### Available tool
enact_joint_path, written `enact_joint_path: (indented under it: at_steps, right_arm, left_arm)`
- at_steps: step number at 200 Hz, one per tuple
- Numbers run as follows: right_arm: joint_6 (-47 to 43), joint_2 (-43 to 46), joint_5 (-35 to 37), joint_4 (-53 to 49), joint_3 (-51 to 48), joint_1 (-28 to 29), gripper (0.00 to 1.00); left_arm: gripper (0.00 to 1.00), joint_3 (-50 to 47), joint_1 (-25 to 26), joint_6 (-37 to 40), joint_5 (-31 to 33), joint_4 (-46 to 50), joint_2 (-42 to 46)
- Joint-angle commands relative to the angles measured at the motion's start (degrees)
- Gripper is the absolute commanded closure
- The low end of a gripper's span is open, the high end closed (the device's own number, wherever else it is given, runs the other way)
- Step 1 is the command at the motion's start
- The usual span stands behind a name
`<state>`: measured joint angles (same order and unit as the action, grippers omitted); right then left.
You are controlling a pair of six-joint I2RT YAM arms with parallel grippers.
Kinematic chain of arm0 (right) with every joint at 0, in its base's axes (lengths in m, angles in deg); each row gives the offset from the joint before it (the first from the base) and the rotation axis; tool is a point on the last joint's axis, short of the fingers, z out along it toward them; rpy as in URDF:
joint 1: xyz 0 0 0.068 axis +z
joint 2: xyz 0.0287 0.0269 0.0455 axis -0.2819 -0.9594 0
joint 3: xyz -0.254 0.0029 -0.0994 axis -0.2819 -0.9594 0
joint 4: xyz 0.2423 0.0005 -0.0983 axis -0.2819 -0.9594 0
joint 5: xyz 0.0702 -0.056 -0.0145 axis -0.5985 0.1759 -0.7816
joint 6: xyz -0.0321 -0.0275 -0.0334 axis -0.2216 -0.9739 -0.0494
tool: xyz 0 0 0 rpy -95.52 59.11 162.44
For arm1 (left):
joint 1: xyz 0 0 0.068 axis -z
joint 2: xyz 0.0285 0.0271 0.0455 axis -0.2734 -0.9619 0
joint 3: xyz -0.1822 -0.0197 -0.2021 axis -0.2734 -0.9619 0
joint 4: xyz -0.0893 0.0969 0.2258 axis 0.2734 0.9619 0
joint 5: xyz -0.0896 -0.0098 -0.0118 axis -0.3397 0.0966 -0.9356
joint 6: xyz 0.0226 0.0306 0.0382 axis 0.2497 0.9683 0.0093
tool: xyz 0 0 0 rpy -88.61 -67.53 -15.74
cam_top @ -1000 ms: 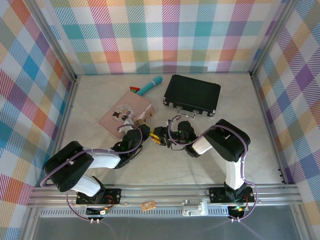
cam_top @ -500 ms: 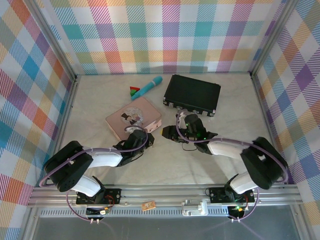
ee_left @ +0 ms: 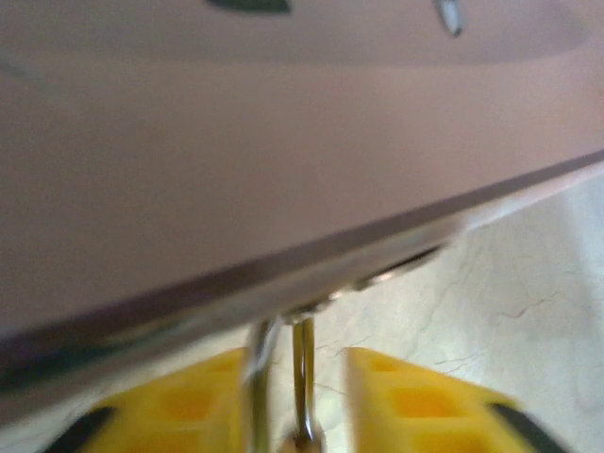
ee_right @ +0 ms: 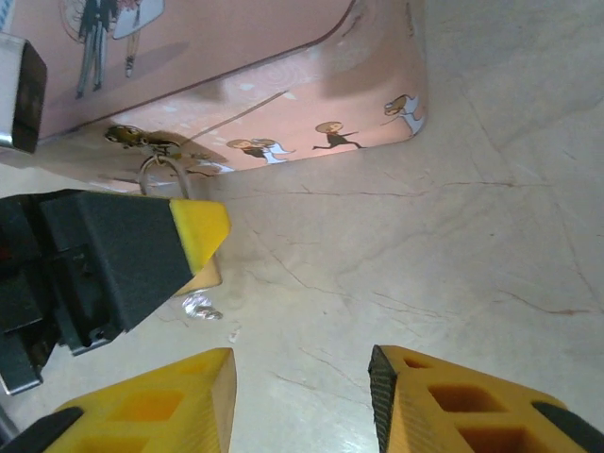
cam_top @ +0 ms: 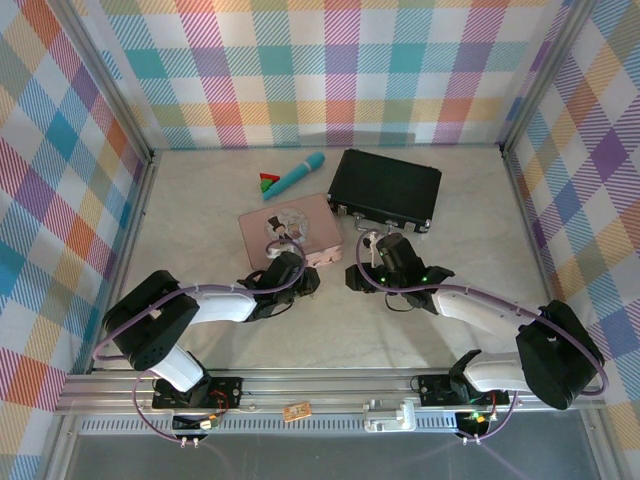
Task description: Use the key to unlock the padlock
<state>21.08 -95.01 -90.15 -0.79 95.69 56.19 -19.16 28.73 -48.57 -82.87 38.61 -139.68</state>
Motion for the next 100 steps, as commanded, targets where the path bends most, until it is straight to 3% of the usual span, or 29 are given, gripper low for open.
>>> enact_joint_path:
  at_steps: [1,17,51,77,100]
  right_arm:
    - [-3.8,0.7,1.4,-1.8,0.0,0.2,0.56]
    - [-4.6,0.5,1.4,-2.0,0.4,0.3,0.54]
    - [-5.7,-1.3,2.3,-2.7,2.2,1.9,0.51]
    - [-5.9,-4.8,3.2,-2.8,4.5,3.9,0.50]
    - [-5.5,-8.4,2.5,-2.9,6.8,4.5,0.50]
  left_arm:
    - [0.48,0.2,0.2,0.6,1.5,4.8,2.1]
    - [0.36,-0.3,0.2,-0.2,3.6,7.7,6.0]
    - [0.20,-2.5,-0.3,-2.5,9.5,15.1,16.6]
    - [0.16,-4.7,-2.0,-3.2,11.4,18.0,23.2]
    - [0.22,-6.3,-2.8,-0.6,9.5,15.9,25.3]
